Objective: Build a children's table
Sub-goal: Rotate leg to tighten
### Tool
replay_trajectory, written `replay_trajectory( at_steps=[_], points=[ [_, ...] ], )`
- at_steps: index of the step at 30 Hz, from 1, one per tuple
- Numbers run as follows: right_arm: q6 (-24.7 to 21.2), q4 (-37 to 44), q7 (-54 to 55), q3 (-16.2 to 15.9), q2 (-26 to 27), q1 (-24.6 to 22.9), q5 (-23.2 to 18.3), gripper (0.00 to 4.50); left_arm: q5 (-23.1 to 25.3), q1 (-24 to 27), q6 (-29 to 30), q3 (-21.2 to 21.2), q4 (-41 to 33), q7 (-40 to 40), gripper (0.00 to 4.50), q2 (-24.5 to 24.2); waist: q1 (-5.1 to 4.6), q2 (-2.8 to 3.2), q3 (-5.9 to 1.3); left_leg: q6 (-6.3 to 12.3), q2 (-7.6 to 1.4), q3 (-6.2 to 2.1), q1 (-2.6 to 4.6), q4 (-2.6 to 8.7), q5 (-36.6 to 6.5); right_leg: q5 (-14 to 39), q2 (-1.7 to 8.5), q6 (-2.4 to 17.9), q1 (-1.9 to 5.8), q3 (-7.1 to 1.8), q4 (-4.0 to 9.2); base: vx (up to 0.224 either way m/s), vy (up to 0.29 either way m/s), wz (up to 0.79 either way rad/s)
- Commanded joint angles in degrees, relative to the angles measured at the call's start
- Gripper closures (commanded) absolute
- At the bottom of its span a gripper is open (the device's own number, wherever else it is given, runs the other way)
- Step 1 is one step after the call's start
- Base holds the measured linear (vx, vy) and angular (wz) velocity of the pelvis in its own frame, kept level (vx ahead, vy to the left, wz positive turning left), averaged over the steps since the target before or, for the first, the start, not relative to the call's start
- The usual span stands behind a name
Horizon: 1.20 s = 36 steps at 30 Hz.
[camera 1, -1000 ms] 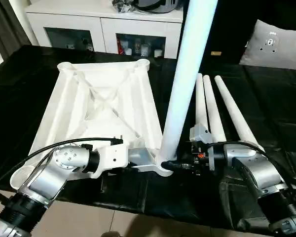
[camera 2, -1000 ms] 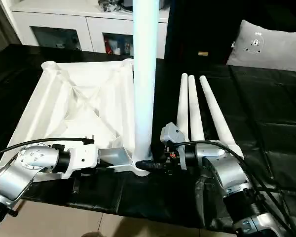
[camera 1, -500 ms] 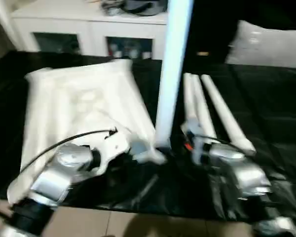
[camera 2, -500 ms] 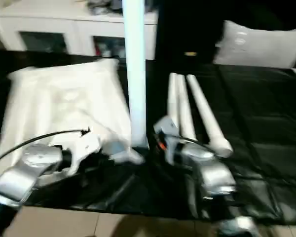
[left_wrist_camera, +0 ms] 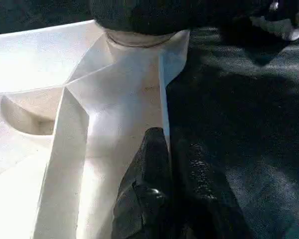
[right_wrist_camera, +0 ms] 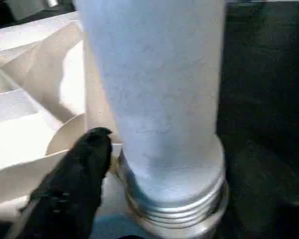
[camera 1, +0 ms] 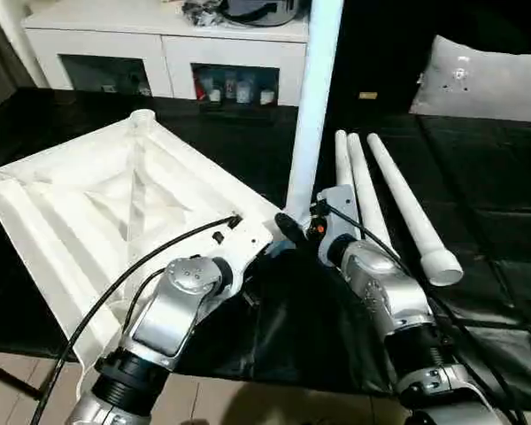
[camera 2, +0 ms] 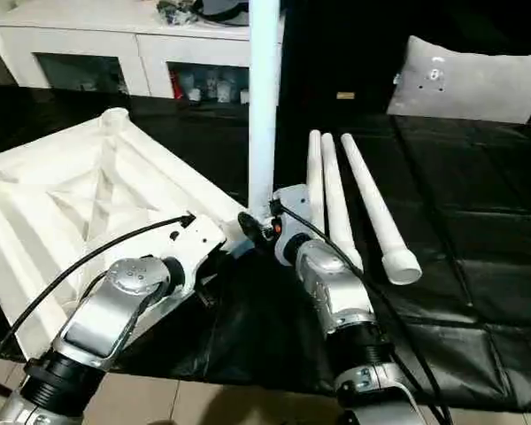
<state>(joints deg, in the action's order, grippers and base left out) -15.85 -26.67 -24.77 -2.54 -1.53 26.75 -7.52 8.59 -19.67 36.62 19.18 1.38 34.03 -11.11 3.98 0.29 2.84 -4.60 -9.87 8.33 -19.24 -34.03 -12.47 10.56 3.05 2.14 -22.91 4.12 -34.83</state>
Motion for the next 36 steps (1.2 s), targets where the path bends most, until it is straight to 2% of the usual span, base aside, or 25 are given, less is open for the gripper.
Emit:
replay_trajectory(
  at_steps=[1, 5, 7, 8, 9, 10, 11, 12, 16, 18, 21, 25, 29, 34, 36],
  points=[
    [-0.3, -0.2, -2.7, -2.2, 0.3, -1.1, -1.0, 0.46, 0.2, -1.2, -2.0, 2.5, -1.5, 1.4, 4.5, -0.1, 0.25, 0.23, -3.15, 3.12, -2.43, -0.34, -0.92, 4.02, -8.2, 15.2, 5.03, 8.7, 3.17, -3.27, 5.01, 0.0, 0.0, 0.0],
    [2.0, 3.0, -8.2, -2.9, -3.7, -2.8, -1.0, 0.14, 0.9, -0.7, -3.9, 2.6, -1.0, 3.3, 4.5, -2.7, 1.16, 0.33, -3.26, 3.8, -2.58, -0.34, -1.01, 3.97, -6.4, 13.4, 4.96, 8.7, 3.27, -3.21, 4.78, 0.0, 0.0, 0.0],
    [2.3, 4.2, -9.9, -3.1, -5.1, -3.4, -0.8, 0.06, 0.6, -0.6, -4.7, 2.7, -0.8, 4.0, 4.5, -3.6, 1.25, 0.34, -3.21, 3.57, -2.64, -0.44, -1.06, 4.05, -6.5, 13.6, 4.96, 8.9, 3.34, -3.09, 4.76, 0.0, 0.0, 0.0],
    [3.4, 5.5, -12.8, -3.2, -7.7, -3.8, -0.6, 0.06, 0.1, -0.5, -6.6, 2.7, -0.2, 5.8, 4.5, -5.2, 1.24, 0.53, -3.2, 3.59, -2.6, -0.4, -1.04, 4.01, -6.7, 13.8, 4.95, 8.9, 3.26, -3.11, 4.77, 0.0, 0.0, 0.0],
    [4.0, 6.5, -14.9, -3.1, -9.8, -4.0, -0.6, 0.06, -0.3, -0.3, -7.8, 2.7, 0.2, 7.2, 4.5, -6.6, 1.35, 0.34, -3.24, 3.78, -2.62, -0.39, -1.03, 3.96, -6.7, 13.9, 4.9, 8.5, 3.36, -3.13, 4.81, 0.0, 0.0, 0.0],
    [4.0, 7.4, -17.4, -2.7, -12.0, -3.9, -1.1, 0.06, -0.9, 0.0, -9.3, 2.6, 0.4, 9.3, 4.5, -8.2, 1.47, 0.47, -3.16, 4.1, -2.5, -0.44, -1.08, 3.96, -7.0, 14.3, 4.88, 8.4, 3.36, -3.09, 4.85, 0.0, 0.0, 0.0],
    [4.0, 7.4, -17.4, -2.7, -12.0, -3.9, -1.1, 0.06, -0.9, 0.0, -9.3, 2.6, 0.4, 9.3, 4.5, -8.2, 1.46, 0.39, -3.2, 4.16, -2.66, -0.43, -1.06, 4.0, -7.0, 14.3, 4.94, 8.4, 3.35, -3.15, 4.79, 0.0, 0.0, 0.0],
    [4.2, 8.6, -21.4, -2.5, -15.2, -3.7, -2.0, 0.06, -1.9, 0.5, -10.8, 2.5, 0.5, 12.3, 4.5, -10.7, 1.51, 0.45, -3.13, 4.18, -2.66, -0.45, -1.03, 4.0, -7.1, 14.4, 4.91, 8.5, 3.28, -3.11, 4.83, 0.0, 0.0, 0.0],
    [3.8, 10.1, -26.6, -2.6, -18.3, -3.7, -3.4, 0.06, -2.7, 0.9, -14.0, 2.5, 0.9, 15.9, 4.5, -13.6, 1.48, 0.29, -3.22, 4.89, -2.61, -0.41, -1.11, 3.85, -6.6, 13.8, 4.92, 9.0, 3.41, -3.08, 4.61, 0.0, 0.0, 0.0],
    [3.2, 11.4, -31.0, -3.4, -20.6, -4.0, -4.5, 0.06, -3.5, 1.3, -16.8, 2.6, 1.4, 18.9, 4.5, -15.9, 1.5, 0.26, -3.18, 5.19, -2.67, -0.42, -1.13, 3.89, -6.6, 14.2, 4.94, 9.2, 3.42, -3.05, 4.63, 0.0, 0.0, 0.0],
    [5.2, 11.4, -37.0, -6.1, -24.3, -4.1, -3.7, 0.06, -5.1, 1.7, -22.4, 2.3, 2.5, 23.8, 4.5, -19.3, 1.61, 0.28, -3.14, 5.29, -2.65, -0.4, -1.03, 3.86, -6.9, 15.2, 4.93, 9.2, 3.28, -2.98, 4.82, 0.0, 0.0, 0.0],
    [5.0, 11.7, -41.4, -7.3, -25.7, -3.8, -4.4, 0.06, -6.5, 1.7, -26.1, 2.8, 3.0, 28.1, 4.5, -21.7, 1.63, 0.3, -3.1, 5.01, -2.82, -0.37, -0.93, 3.96, -7.4, 15.5, 4.91, 9.6, 3.2, -3.05, 4.67, 0.0, 0.0, 0.0],
    [3.9, 11.3, -43.0, -7.8, -25.5, -3.2, -5.1, 0.43, -7.0, 1.6, -27.2, 2.9, 3.3, 29.5, 4.5, -22.3, 1.91, 0.27, -3.23, 4.62, -2.93, -0.36, -0.89, 3.93, -6.4, 13.9, 4.96, 10.2, 3.27, -3.09, 4.38, 0.0, 0.0, 0.0],
    [2.8, 11.1, -46.2, -10.3, -25.3, -3.2, -6.0, 0.79, -8.0, 1.5, -29.0, 3.9, 3.6, 32.2, 4.5, -23.0, 2.19, 0.21, -3.3, 4.72, -2.93, -0.27, -0.88, 3.83, -5.9, 13.1, 5.0, 10.5, 3.28, -3.09, 4.23, 0.0, 0.0, 0.0],
    [2.7, 11.0, -46.4, -10.4, -25.2, -3.2, -6.0, 1.1, -8.1, 1.6, -29.2, 3.9, 3.6, 32.4, 4.5, -23.0, 2.38, 0.21, -3.26, 4.54, -2.98, -0.26, -0.85, 3.87, -6.0, 13.6, 4.99, 10.4, 3.23, -3.09, 4.27, 0.0, 0.0, 0.0]
  ],
)
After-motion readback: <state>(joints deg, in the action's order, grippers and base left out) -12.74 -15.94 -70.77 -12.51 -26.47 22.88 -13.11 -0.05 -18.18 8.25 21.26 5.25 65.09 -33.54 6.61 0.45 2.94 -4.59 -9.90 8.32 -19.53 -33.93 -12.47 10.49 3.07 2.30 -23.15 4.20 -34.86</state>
